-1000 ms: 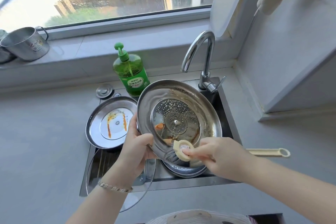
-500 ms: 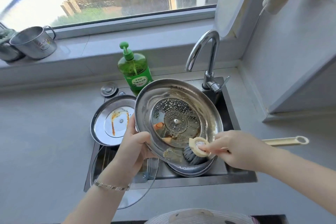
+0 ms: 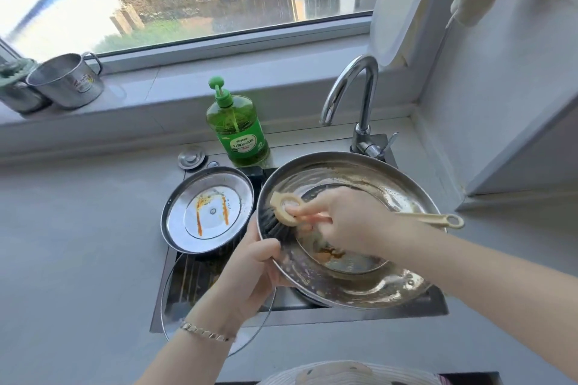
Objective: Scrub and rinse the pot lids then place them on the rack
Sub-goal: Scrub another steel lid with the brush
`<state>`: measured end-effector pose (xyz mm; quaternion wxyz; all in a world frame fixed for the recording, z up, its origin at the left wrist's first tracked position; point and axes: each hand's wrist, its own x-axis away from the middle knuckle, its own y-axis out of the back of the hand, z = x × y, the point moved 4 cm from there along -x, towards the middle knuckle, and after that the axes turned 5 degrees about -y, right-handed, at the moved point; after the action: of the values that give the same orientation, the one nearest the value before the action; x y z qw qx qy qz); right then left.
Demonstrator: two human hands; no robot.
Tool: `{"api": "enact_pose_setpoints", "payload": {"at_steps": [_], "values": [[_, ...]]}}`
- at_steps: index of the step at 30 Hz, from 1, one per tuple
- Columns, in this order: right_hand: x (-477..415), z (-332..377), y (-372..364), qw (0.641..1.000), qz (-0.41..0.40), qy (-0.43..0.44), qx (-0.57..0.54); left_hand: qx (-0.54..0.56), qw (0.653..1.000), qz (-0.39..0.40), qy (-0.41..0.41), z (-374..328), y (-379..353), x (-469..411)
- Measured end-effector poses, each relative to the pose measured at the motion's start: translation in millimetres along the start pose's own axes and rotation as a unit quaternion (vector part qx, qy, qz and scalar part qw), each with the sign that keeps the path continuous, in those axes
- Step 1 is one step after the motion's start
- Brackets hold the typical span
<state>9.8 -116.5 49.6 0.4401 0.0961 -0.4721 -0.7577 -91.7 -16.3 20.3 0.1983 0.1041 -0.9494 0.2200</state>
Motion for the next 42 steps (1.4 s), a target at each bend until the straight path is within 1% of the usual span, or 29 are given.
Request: {"api": "enact_pose_setpoints", "payload": {"at_steps": [2, 4, 6, 10, 11, 15, 16, 17, 19, 20, 21, 24, 26, 28, 31, 34, 36, 38, 40, 42], "values": [[21, 7, -7, 0.997, 0.07, 0.026, -0.004, -0.017, 1.0, -0.016, -0.001, 0, 10, 2], [36, 8, -12, 0.995, 0.094, 0.027, -0.032, -0.055, 0.998, -0.032, -0.003, 1, 16, 4], [32, 1, -13, 0.996, 0.066, 0.018, -0.059, -0.067, 0.998, -0.018, -0.004, 2, 13, 3], [11, -5, -9, 0.999, -0.043, 0.006, -0.024, -0.05, 0.998, 0.028, 0.006, 6, 0, 1], [13, -6, -10, 0.999, -0.044, 0.004, -0.023, -0.045, 0.998, 0.032, 0.012, 7, 1, 1], [42, -2, -23, 0.997, 0.045, 0.029, -0.055, -0.059, 0.998, 0.027, 0.016, 9, 10, 2], [42, -3, -24, 0.996, 0.042, 0.028, -0.068, -0.073, 0.997, 0.027, 0.012, 9, 10, 2], [37, -6, -22, 0.997, 0.02, 0.018, -0.079, -0.087, 0.996, 0.031, 0.01, 9, 7, 2], [19, -16, -17, 0.997, -0.047, -0.018, -0.06, -0.098, 0.994, 0.056, 0.015, 9, -1, 1], [13, -17, -15, 0.996, -0.067, -0.032, -0.042, -0.096, 0.993, 0.06, 0.021, 10, -3, 2], [10, -15, -16, 0.996, -0.071, -0.034, -0.034, -0.092, 0.994, 0.058, 0.025, 9, -4, 3], [21, -4, -27, 0.997, -0.022, 0.0, -0.07, -0.085, 0.996, 0.029, 0.025, 8, 3, 3], [21, -4, -30, 0.996, -0.026, 0.003, -0.082, -0.104, 0.994, 0.021, 0.02, 8, 7, 3], [6, -18, -25, 0.995, -0.061, -0.028, -0.073, -0.137, 0.99, 0.027, 0.014, 9, 8, 3], [-12, -59, -19, 0.987, -0.106, -0.115, -0.046, -0.134, 0.991, 0.015, 0.005, 7, 8, 7], [-4, -98, -21, 0.971, -0.117, -0.207, -0.001, -0.113, 0.994, -0.002, -0.016, 1, 8, 10], [-1, -99, -28, 0.965, -0.125, -0.23, -0.012, -0.117, 0.993, -0.005, -0.016, 1, 5, 10], [-7, -82, -34, 0.968, -0.143, -0.199, -0.052, -0.133, 0.991, 0.015, 0.0, 8, -1, 6], [-12, -53, -37, 0.976, -0.152, -0.127, -0.086, -0.14, 0.99, 0.02, 0.013, 13, -4, 3], [-7, -29, -39, 0.983, -0.147, -0.056, -0.093, -0.139, 0.99, 0.008, 0.001, 12, 0, 1]]}}
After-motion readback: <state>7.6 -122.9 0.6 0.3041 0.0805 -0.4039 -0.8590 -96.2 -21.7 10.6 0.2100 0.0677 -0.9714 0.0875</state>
